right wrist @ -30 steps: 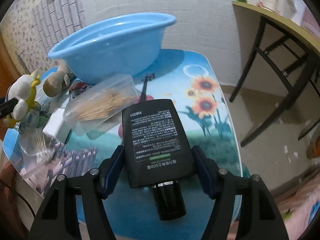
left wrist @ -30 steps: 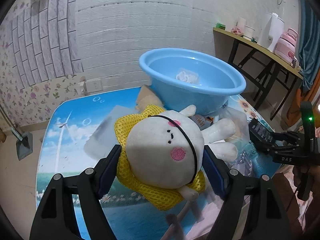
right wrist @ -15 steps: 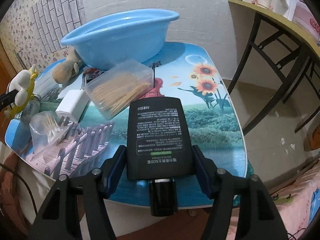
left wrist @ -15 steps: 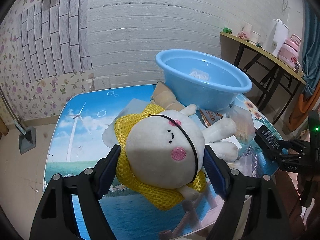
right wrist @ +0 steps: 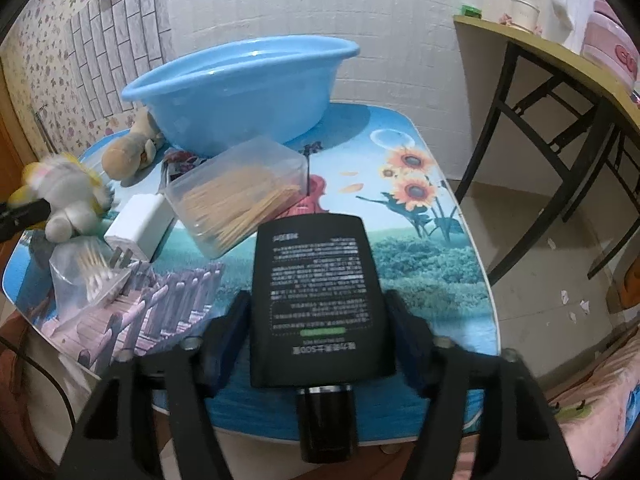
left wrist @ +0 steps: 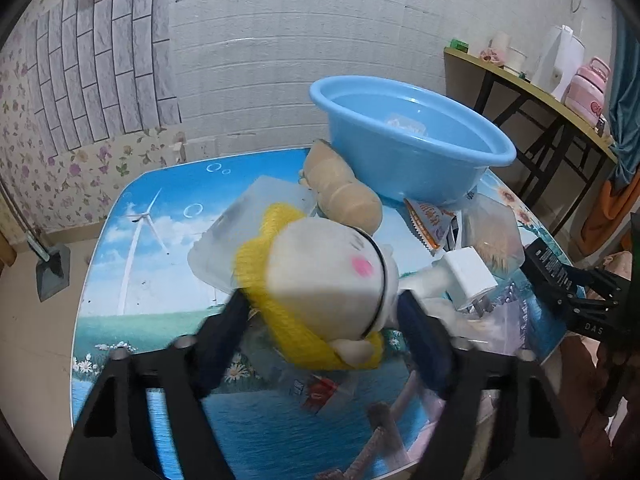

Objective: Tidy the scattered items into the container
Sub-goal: 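Carry the bunny and bottle over the blue basin and open both tools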

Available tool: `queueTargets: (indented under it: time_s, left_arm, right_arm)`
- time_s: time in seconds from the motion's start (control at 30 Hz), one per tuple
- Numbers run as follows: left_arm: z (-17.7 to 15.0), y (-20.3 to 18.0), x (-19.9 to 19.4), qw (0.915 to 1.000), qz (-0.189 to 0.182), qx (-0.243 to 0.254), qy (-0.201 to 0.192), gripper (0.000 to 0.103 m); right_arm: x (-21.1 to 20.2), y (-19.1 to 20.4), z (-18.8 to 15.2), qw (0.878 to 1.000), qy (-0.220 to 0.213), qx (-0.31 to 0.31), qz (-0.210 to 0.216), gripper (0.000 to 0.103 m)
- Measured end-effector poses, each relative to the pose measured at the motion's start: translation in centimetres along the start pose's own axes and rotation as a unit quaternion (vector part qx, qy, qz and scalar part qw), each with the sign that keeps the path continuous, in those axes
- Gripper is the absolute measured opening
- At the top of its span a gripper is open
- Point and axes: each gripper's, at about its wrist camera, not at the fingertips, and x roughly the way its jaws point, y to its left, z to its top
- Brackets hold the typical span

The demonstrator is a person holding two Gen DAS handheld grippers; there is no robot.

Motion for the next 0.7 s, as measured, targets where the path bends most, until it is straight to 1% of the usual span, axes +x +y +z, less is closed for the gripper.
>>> queueTargets:
  time_s: [0.13, 0.23, 0.33, 0.43, 0.53, 0.57, 0.67, 0.7]
  left_arm:
    - [0.2, 0.1, -0.2, 1.0, -0.004, 0.0, -0.005, 0.06]
    - [0.2, -0.1, -0.1, 1.0, -0.003, 0.004, -0.004, 0.06]
    - [0.2, -0.4, 0.2, 0.9999, 0.006, 0.012, -0.001, 0.065]
    - [0.4, -0.9, 0.7, 0.9996, 0.013, 0.024, 0.001, 0.074]
    - [0.7, -1.3, 1.5, 0.9992, 0.016, 0.035, 0.005, 0.086]
    - [0.8, -1.4, 1.7, 0.9992, 0.016, 0.037, 0.008, 0.087]
    - [0.9, -1.6, 2.9, 0.999, 0.014, 0.038, 0.018, 0.088]
    - [0.9, -1.6, 3.2, 0.999, 0.008, 0.038, 0.022, 0.085]
  right_arm:
    - [-0.2, -0.2, 0.0, 1.0, -0.003, 0.009, 0.008, 0.062]
    - [-0.4, -0.3, 0.1, 0.999, -0.003, 0.025, 0.026, 0.062]
    - [-0.4, -0.1, 0.0, 0.999, -0.002, 0.023, 0.026, 0.062]
    - [-0.4, -0.1, 0.0, 0.999, -0.002, 0.023, 0.027, 0.062]
    - [-0.4, -0.2, -0.1, 0.999, -0.002, 0.023, 0.027, 0.062]
    - [-0.4, -0.2, -0.1, 0.999, -0.002, 0.022, 0.027, 0.062]
    - [-0.4, -0.2, -0.1, 0.999, 0.0, 0.022, 0.027, 0.062]
    - [-0.4, -0.3, 0.0, 0.999, 0.0, 0.025, 0.028, 0.062]
